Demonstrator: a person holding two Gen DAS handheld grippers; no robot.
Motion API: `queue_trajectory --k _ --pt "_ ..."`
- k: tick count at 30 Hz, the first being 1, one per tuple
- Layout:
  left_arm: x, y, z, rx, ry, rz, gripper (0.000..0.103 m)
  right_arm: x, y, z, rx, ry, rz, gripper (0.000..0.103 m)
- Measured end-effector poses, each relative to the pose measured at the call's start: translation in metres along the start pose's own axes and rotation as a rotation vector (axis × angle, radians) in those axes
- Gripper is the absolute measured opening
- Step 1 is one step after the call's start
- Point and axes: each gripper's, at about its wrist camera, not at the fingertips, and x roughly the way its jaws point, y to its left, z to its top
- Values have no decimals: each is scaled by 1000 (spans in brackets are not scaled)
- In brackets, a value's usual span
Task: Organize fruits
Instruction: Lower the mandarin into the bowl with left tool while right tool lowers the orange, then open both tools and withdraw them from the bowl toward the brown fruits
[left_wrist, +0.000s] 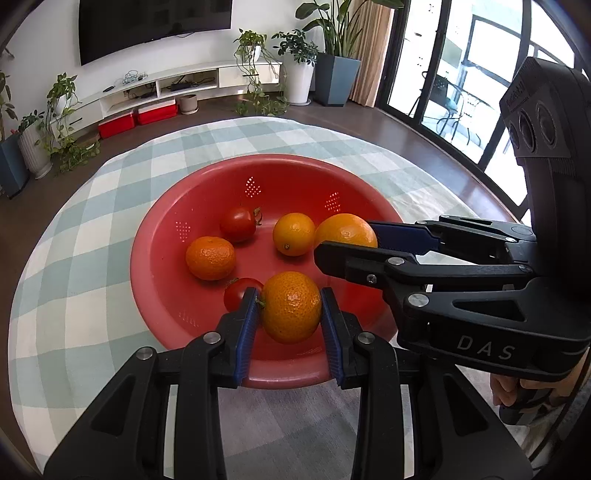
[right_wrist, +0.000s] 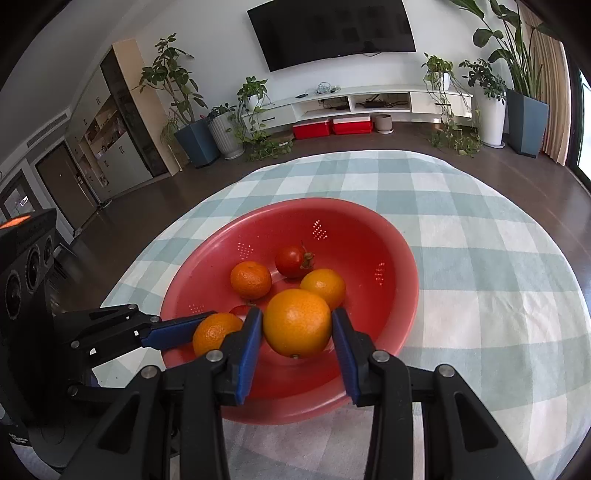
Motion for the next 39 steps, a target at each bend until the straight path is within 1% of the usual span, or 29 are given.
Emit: queue_trajectory --k 12,26,32,39 --pt "4 -2 0 22 0 15 31 1 0 1 -8 1 -16 41" --pt "5 3 1 12 -12 34 32 -7 2 -1 -8 -22 -6 41" --pt "0 4 2 7 -25 41 32 -16 5 -4 -8 -42 4 41" --pt "-17 0 0 18 -57 61 32 -33 10 -10 -11 -76 14 41"
